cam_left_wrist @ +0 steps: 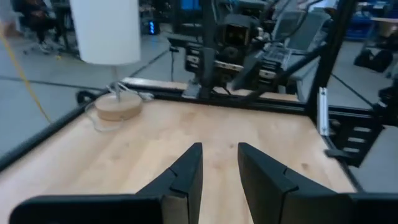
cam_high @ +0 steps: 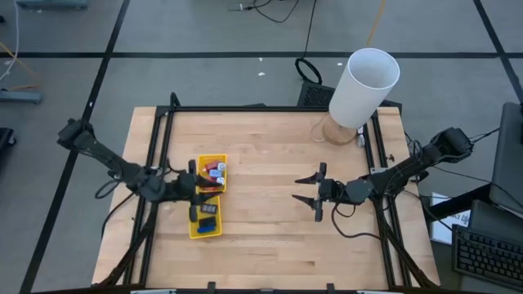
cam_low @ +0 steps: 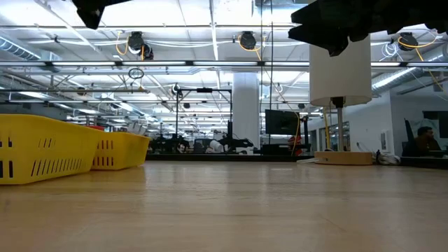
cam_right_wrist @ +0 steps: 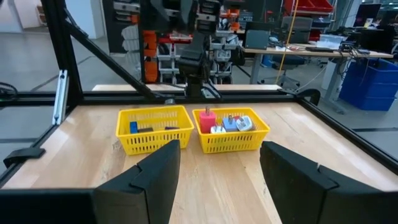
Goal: Pick & Place Office items
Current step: Return to home position
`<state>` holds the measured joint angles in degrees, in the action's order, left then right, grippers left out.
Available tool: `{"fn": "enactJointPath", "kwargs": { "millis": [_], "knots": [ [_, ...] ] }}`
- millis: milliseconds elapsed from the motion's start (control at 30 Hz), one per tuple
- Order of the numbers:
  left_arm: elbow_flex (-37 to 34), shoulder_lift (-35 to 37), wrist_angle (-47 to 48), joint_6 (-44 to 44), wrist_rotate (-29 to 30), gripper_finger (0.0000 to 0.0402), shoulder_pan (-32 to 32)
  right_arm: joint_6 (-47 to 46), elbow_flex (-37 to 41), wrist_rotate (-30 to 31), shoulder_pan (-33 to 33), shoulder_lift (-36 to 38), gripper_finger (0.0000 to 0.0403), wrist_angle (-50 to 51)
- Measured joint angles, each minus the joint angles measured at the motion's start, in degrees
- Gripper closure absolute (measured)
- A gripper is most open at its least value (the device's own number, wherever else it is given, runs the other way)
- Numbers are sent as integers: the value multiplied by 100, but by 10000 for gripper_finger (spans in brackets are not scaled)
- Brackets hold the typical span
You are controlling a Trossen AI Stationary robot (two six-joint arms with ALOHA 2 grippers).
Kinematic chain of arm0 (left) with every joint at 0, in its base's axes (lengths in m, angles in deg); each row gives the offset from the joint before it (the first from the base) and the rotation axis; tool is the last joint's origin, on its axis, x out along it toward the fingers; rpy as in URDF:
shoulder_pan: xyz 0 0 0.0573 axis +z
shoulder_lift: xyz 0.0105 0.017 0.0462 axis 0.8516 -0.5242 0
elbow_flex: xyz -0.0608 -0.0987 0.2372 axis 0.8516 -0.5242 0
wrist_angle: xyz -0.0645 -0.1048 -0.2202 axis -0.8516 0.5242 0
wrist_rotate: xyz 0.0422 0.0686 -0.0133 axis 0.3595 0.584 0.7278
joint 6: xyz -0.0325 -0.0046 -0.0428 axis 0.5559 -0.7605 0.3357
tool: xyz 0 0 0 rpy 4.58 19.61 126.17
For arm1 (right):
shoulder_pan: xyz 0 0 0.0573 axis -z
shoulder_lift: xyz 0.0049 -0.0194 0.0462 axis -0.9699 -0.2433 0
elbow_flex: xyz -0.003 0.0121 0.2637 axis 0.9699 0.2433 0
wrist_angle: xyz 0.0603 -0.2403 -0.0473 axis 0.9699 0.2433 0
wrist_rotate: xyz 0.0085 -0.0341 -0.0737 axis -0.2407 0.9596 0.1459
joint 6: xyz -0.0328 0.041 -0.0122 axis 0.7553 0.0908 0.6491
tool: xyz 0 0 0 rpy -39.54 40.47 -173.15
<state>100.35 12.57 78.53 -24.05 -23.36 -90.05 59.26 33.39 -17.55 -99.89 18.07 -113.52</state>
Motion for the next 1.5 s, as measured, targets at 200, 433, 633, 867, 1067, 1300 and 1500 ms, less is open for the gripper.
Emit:
{"fn": "enactJointPath", "kwargs": {
  "millis": [200,433,633,867,1067,1300,1500],
  "knots": [
    [-596,940,-115,-307,-81,300,536,254,0,0,-2,56,193,4],
    [-1622,2153,-991,-625,-1154,300,1274,92,-4,-17,-2,443,193,354],
    [-2080,2784,-935,-429,-2006,300,1955,-159,0,-317,-2,984,193,1472],
    [-2422,3248,-493,-204,-2507,300,2366,-297,585,-680,-13,1868,193,1636],
    [-2518,3561,-101,-166,-2500,300,2513,-405,1635,-1008,-10,2745,193,910],
    [-2518,3694,-46,-300,-2496,300,2549,-386,2222,-1370,0,3990,193,863],
    [-2518,3688,-46,-311,-2491,300,2549,-309,2236,-1372,228,4941,193,1781]
  ]
}}
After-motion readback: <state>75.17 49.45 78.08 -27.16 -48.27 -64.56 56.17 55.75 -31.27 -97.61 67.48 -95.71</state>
